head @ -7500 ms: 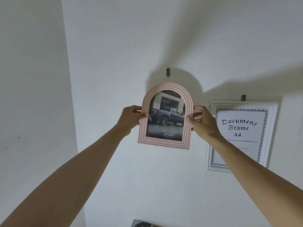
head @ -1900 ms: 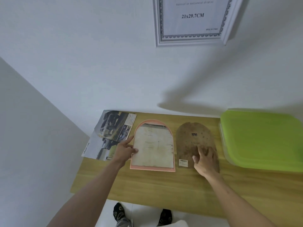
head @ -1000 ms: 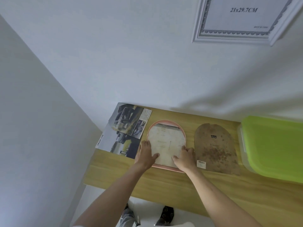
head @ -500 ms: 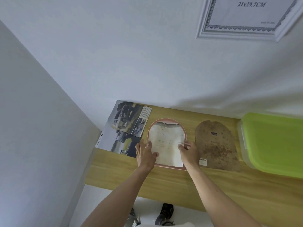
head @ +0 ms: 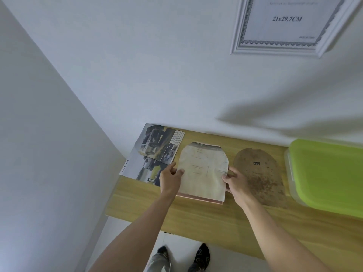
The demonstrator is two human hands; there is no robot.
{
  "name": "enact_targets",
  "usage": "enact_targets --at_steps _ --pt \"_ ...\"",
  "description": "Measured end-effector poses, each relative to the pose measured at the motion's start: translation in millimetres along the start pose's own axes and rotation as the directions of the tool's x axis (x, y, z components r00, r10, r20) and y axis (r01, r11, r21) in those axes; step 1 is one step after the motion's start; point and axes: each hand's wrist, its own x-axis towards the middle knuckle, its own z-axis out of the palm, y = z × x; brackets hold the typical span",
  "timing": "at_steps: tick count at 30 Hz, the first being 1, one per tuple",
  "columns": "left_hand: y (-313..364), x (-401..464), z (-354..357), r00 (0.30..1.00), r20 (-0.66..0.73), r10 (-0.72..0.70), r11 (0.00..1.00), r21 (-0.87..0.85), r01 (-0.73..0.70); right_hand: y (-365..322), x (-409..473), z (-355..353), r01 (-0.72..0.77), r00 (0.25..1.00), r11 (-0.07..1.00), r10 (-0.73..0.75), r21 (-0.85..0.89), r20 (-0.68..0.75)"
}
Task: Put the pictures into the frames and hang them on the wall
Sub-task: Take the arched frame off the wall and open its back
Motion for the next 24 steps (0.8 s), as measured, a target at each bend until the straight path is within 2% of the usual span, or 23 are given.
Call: enact_targets --at_steps 5,10,17,24 --pt "-4.8 -0.4 -8.7 0.996 0.086 -0.034 0.998 0.051 0.030 10.6 -11.7 -9.5 0.103 0.991 0.975 -0.118 -0.195 -0.066" --pt "-16.6 -12.7 -7.2 0.976 0.219 -0.019 0.988 0.156 -0.016 27.2 -39.5 -24.4 0.123 0.970 0.927 -0.187 -0.353 -0.153" --pt "-23.9 -51.3 26.6 0.906 0.418 -0.062 0.977 0.212 -0.031 63.1 -71.1 -88.7 0.034 0.957 0.921 -0.142 -0.389 -0.252" --pt "-22.4 -102.5 113.0 0.848 0.520 -0.099 0.970 0.242 -0.036 92.0 -89.4 -190.7 -0.038 0.945 0.915 -0.098 -0.401 -0.313"
